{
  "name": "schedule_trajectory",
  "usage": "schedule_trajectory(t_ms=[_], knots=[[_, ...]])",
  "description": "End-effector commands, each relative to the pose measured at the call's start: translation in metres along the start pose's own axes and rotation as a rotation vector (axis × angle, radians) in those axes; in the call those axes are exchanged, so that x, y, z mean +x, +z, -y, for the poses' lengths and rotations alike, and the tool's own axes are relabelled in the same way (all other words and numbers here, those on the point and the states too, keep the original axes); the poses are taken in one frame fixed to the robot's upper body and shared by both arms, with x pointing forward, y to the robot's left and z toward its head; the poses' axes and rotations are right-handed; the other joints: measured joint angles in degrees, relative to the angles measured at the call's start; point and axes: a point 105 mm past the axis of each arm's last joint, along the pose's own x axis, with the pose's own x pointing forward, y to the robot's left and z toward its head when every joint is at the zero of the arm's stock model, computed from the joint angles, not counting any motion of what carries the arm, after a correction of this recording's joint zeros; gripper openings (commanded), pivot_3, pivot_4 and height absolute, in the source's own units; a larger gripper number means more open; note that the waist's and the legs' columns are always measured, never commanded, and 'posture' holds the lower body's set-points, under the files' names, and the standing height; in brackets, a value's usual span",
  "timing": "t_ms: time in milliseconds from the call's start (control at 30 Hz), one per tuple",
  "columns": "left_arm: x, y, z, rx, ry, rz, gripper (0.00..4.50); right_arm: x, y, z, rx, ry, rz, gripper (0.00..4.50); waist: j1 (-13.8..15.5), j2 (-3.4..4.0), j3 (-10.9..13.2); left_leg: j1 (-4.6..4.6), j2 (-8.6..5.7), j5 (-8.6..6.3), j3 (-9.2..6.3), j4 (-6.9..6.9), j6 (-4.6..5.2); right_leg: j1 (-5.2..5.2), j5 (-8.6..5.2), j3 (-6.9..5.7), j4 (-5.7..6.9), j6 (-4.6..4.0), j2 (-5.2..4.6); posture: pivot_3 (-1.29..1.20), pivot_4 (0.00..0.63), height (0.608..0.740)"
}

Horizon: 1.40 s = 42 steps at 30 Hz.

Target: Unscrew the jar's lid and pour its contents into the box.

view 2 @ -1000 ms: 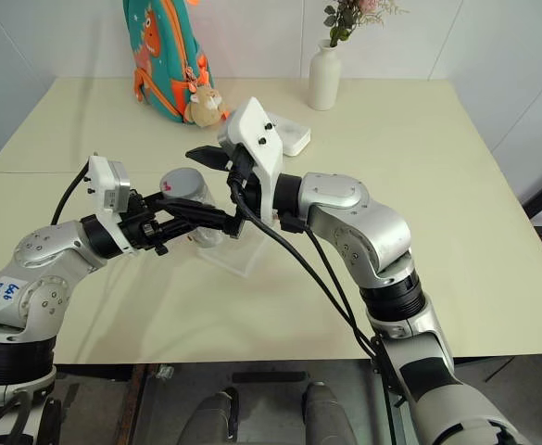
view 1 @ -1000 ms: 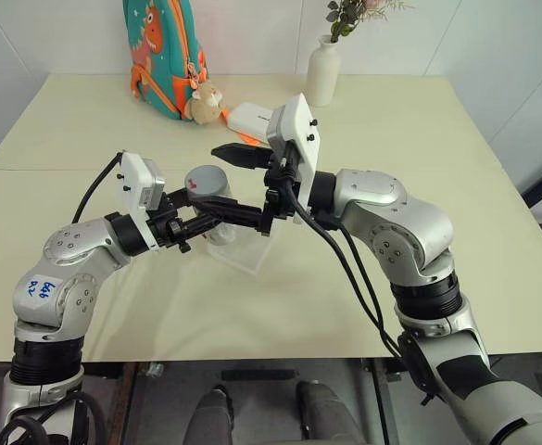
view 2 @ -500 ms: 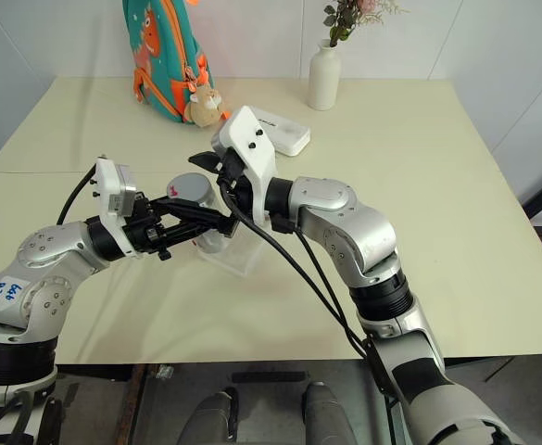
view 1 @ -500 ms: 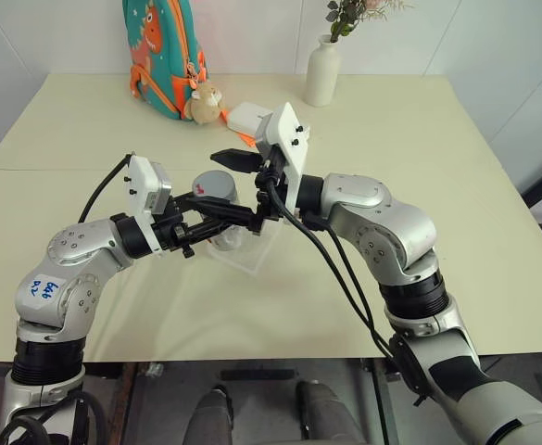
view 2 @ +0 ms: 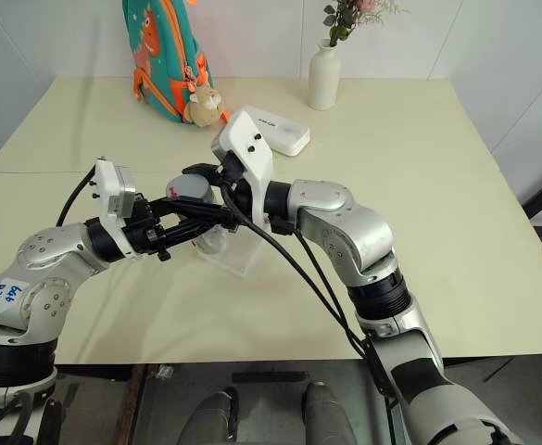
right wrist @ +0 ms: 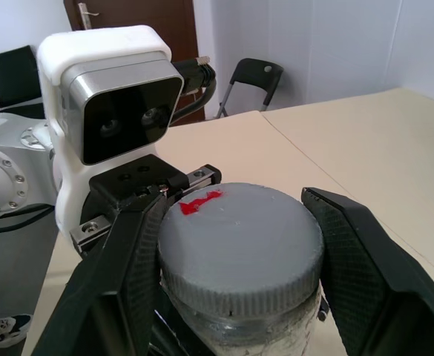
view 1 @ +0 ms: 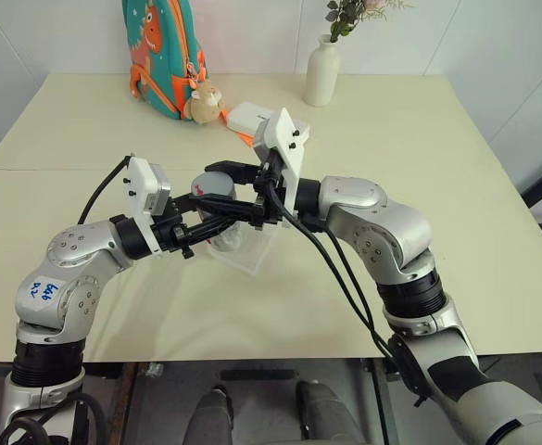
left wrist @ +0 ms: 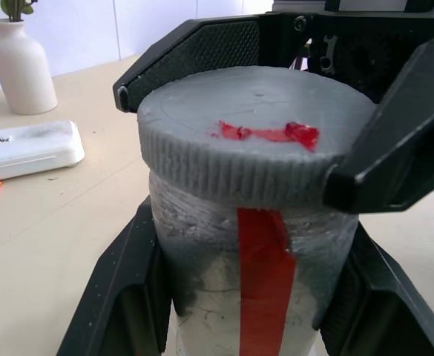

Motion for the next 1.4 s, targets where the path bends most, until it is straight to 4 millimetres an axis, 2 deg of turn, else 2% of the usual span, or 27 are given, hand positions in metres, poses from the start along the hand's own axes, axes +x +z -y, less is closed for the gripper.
schedule_trajectory(t_ms=[33,167,300,633,700,833,1100,1400], knots=[[-0.002,0.016,0.010,0.013,-0.140,0.063,2.03,-0.011,0.025,-0.007,-0.086,0.131,0.073,2.55,0.0,0.00,0.0,-0.01,0.00,0.00,0.00,0.00,0.00,0.00,0.00,0.00,-0.01,0.00,0.00,0.00,0.150,0.740],[-0.011,0.018,0.019,-0.013,-0.309,0.071,2.03,-0.026,0.027,-0.030,-0.177,0.419,0.056,2.55,-0.1,0.01,0.0,-0.01,0.01,0.00,0.00,0.00,0.00,0.01,0.00,0.00,-0.02,0.00,0.06,0.00,0.150,0.740],[-0.015,0.018,0.024,-0.024,-0.431,0.037,2.03,-0.029,0.028,-0.027,-0.188,0.499,0.014,2.55,-0.3,0.05,0.0,0.00,0.18,-0.03,-0.01,0.00,-0.05,0.00,-0.02,0.03,-0.01,-0.04,0.24,0.00,0.150,0.740],[-0.010,0.021,0.023,0.011,-0.432,0.060,2.03,-0.024,0.033,-0.015,-0.167,0.438,0.050,2.55,-0.2,0.05,0.0,-0.02,0.22,-0.04,-0.04,0.01,-0.06,-0.03,-0.05,0.05,0.02,-0.09,0.29,0.00,0.150,0.740],[-0.009,0.021,0.024,0.013,-0.434,0.061,2.03,-0.023,0.035,-0.013,-0.147,0.423,0.059,3.29,-0.2,0.05,0.0,-0.01,0.22,-0.04,-0.04,0.01,-0.06,-0.03,-0.05,0.05,0.02,-0.09,0.29,0.00,0.150,0.740],[-0.007,0.021,0.025,0.013,-0.440,0.071,2.03,-0.021,0.042,-0.011,-0.137,0.398,0.104,4.47,-0.1,0.05,0.0,-0.01,0.22,-0.03,-0.04,0.06,-0.07,-0.03,-0.05,0.05,0.07,-0.09,0.29,0.00,0.150,0.740],[-0.005,0.021,0.018,0.022,-0.353,0.105,2.03,-0.021,0.055,-0.010,-0.144,0.322,0.164,4.47,-0.1,0.06,0.0,-0.01,0.24,-0.03,-0.04,0.05,-0.07,-0.03,-0.05,0.06,0.08,-0.09,0.30,0.00,0.150,0.740],[0.001,0.022,0.015,0.011,-0.322,0.123,2.03,-0.004,0.040,-0.018,-0.137,0.263,0.107,4.47,-0.1,0.06,0.0,0.00,0.24,-0.03,-0.04,0.05,-0.07,-0.04,-0.05,0.06,0.12,-0.09,0.31,0.00,0.150,0.740]])
